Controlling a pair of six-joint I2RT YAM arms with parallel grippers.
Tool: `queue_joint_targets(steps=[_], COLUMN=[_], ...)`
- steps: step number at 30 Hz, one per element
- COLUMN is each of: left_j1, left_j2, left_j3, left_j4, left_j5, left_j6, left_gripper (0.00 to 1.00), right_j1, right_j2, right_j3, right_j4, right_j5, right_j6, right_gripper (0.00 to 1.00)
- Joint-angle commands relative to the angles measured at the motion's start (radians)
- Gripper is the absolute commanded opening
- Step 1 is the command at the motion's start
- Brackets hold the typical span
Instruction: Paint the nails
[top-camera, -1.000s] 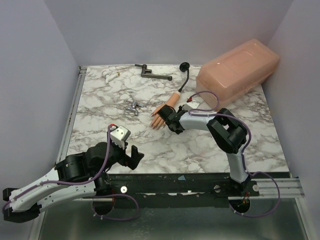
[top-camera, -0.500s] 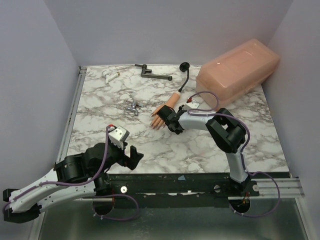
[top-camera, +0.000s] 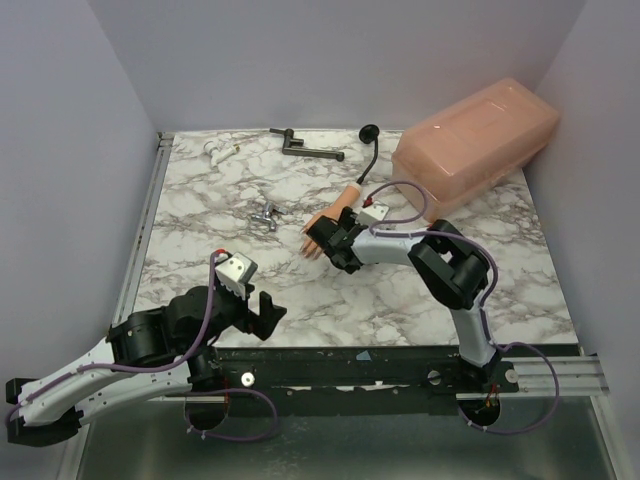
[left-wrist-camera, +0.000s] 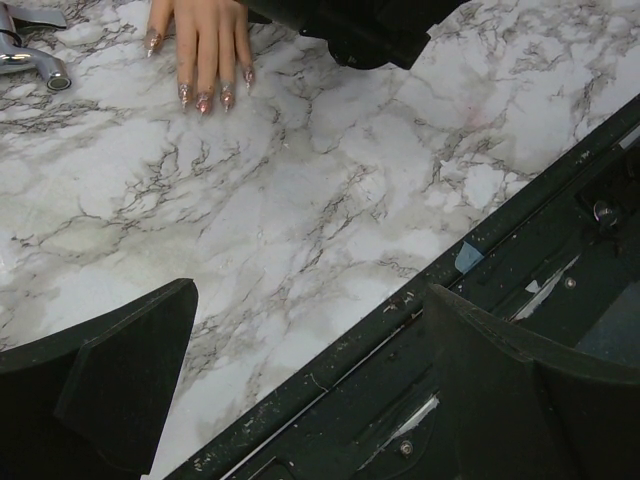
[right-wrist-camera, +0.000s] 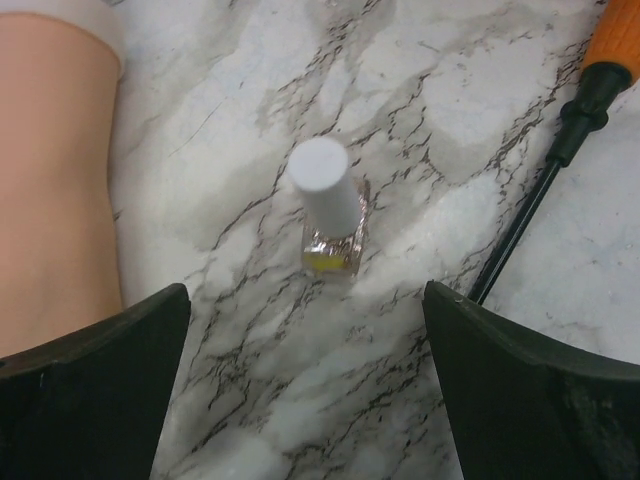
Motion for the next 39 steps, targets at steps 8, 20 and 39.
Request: queue_joint_targets(steps=[8,20,39], left_j1=[0.003,0.003,0.002], left_j2=[-0.025,-0.030,-0.049], left_j3=[-0.003,-0.003,-0.005], left_j4=[-0.007,-0.011,-0.012], left_j5=[-0.029,-0.036,-0.052], left_j6=[-0.008,-0.010,-0.011], left_gripper=[0.98,0.98,0.98], right_j1=[0.088,0.173,0.191], right_j2=[-0.031,-0.156,-0.839], right_j3=[-0.032,-0.135,-0.706], right_j4=[0.005,0.096,0.930], right_j5=[0.095,0.092,-0.168], right_j6=[-0.017,-0.180,-1.028], right_gripper=[1.00,1.00,0.98])
